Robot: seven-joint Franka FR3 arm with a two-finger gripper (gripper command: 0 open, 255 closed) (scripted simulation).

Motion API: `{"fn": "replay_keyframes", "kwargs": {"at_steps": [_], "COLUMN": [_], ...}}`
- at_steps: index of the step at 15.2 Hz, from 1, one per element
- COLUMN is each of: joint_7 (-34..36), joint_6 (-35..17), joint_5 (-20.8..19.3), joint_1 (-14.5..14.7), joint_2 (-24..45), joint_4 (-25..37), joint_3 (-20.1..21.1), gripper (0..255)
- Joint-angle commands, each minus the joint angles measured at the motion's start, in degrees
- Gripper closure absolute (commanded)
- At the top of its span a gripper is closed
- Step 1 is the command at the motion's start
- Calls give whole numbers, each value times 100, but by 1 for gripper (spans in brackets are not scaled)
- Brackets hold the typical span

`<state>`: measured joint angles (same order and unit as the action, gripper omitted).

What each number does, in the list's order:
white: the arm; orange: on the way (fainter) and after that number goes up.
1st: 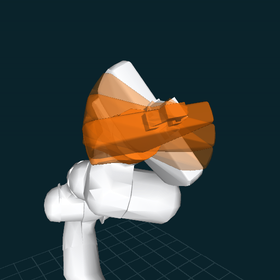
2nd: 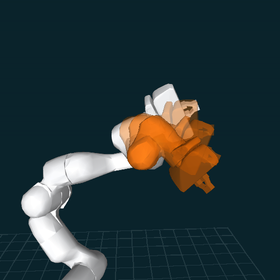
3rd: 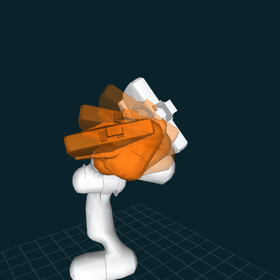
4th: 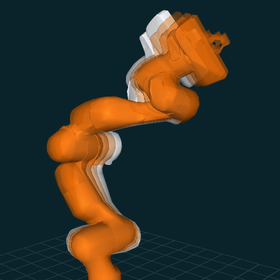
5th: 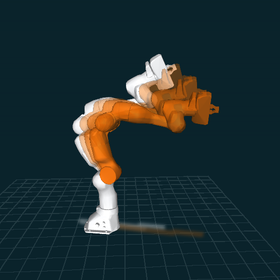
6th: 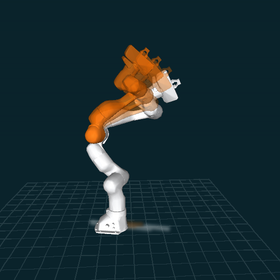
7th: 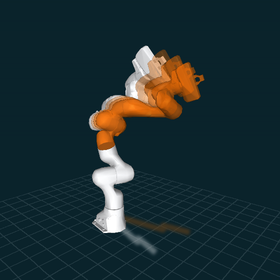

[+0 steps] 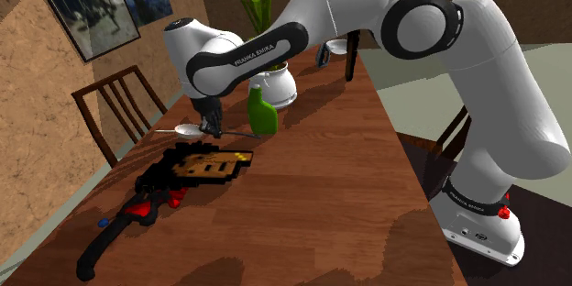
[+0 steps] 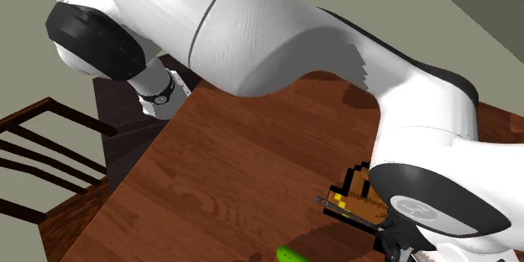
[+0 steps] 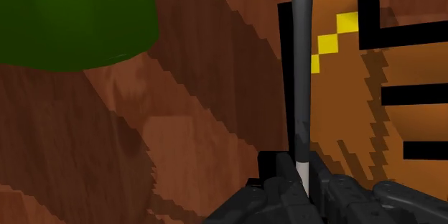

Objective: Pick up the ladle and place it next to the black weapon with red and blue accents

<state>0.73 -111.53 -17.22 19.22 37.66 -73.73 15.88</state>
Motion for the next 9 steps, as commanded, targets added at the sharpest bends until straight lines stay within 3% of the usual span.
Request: {"fn": "replay_keyframes", "kwargs": {"at_steps": [1, 9], "joint_7": [18, 114], "joint_6": [-122, -596], "joint_5": [-20, -103], "joint_1": [-5, -5], "joint_2": [54, 263], "joint_4": [-69, -345], "joint_3": [-12, -62], "gripper": [255, 255]}}
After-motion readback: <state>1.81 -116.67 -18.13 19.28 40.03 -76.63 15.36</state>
